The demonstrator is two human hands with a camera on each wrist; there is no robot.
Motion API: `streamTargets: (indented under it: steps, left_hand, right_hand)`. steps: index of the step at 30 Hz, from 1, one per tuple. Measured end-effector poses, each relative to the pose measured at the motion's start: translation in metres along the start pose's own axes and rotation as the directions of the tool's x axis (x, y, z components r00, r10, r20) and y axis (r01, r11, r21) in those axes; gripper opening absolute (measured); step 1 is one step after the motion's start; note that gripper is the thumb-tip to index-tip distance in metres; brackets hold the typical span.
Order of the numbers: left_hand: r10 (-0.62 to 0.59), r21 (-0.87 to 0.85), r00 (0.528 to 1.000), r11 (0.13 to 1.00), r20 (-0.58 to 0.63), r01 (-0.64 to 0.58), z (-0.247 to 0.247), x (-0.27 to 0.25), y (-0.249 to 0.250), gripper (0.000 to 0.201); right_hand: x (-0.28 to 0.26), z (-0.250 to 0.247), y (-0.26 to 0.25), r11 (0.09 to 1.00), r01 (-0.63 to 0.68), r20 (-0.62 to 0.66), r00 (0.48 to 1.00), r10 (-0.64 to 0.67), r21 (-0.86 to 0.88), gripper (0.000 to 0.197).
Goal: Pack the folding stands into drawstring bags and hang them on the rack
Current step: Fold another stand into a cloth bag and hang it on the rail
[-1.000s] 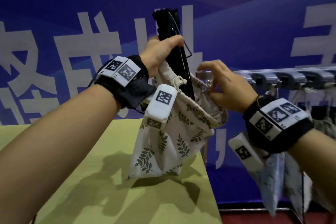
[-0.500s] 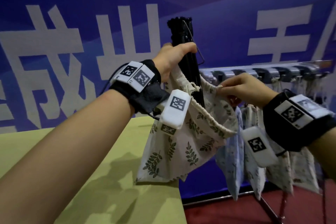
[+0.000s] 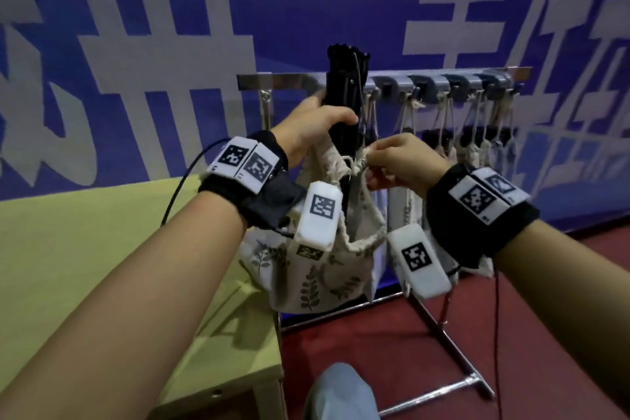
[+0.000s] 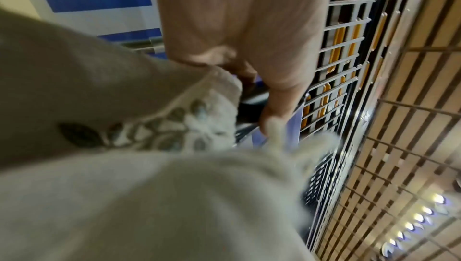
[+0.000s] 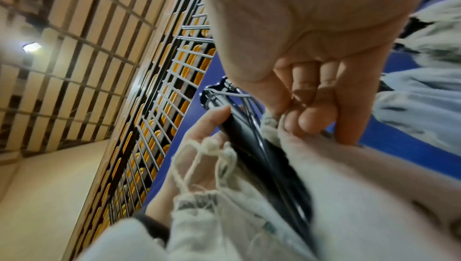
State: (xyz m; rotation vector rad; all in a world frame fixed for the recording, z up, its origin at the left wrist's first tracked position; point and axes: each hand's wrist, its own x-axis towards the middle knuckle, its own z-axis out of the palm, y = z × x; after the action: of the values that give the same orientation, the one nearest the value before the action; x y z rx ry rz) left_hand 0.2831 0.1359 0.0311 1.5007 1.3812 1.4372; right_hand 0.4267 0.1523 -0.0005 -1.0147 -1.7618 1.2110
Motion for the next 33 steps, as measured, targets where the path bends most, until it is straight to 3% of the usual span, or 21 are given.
streamTargets:
  steps: [4, 9, 14, 19, 22, 27, 30, 33]
  left_hand:
    - [0.122, -0.08, 0.992, 0.99, 0.027, -0.119, 0.014, -0.011, 0.002, 0.026]
    - [0.187, -0.132, 0.974, 0.977, 0.129, -0.17, 0.032, -0.023, 0.016, 0.024]
    - [0.061, -0.029, 0.989, 0.998, 0.134, -0.058, 0.041, -0.03, -0.019, 0.047]
    - [-0.133, 0.02, 0.979, 0.991, 0.152, 0.131, 0.045, -0.037, -0.074, 0.055]
    - [-0.163, 0.054, 0.975, 0.986, 0.152, 0.156, 0.048, -0.037, -0.096, 0.057]
    - [-0.232, 0.333, 0.928, 0.934, 0.29, 0.13, 0.043, -0.038, -0.118, 0.069]
    - [-0.343, 0.511, 0.875, 0.849, 0.342, 0.133, 0.041, -0.035, -0.125, 0.047]
    - [-0.358, 0.473, 0.873, 0.864, 0.333, 0.174, 0.04, -0.036, -0.129, 0.023]
  right_hand:
    - [-0.015, -0.005, 0.008, 0.951, 0.025, -0.072, 0.997, -0.002, 0.31, 0.027]
    - [-0.028, -0.027, 0.0, 0.904, 0.112, -0.19, 0.981, -0.035, 0.412, 0.023]
    - [-0.033, -0.036, 0.014, 0.876, 0.14, -0.279, 0.96, -0.006, 0.462, 0.015]
    - [-0.029, -0.024, 0.039, 0.917, 0.045, -0.252, 0.966, 0.062, 0.397, 0.02]
    - [-0.023, -0.015, 0.056, 0.923, 0.008, -0.259, 0.961, 0.1, 0.385, 0.023]
    - [-0.016, -0.01, 0.072, 0.943, 0.001, -0.339, 0.933, 0.119, 0.333, 0.026]
    - [-0.01, -0.011, 0.069, 0.965, 0.06, -0.378, 0.925, 0.043, 0.256, 0.035]
    - [-0.005, -0.01, 0.061, 0.955, 0.089, -0.378, 0.926, 0.025, 0.283, 0.038]
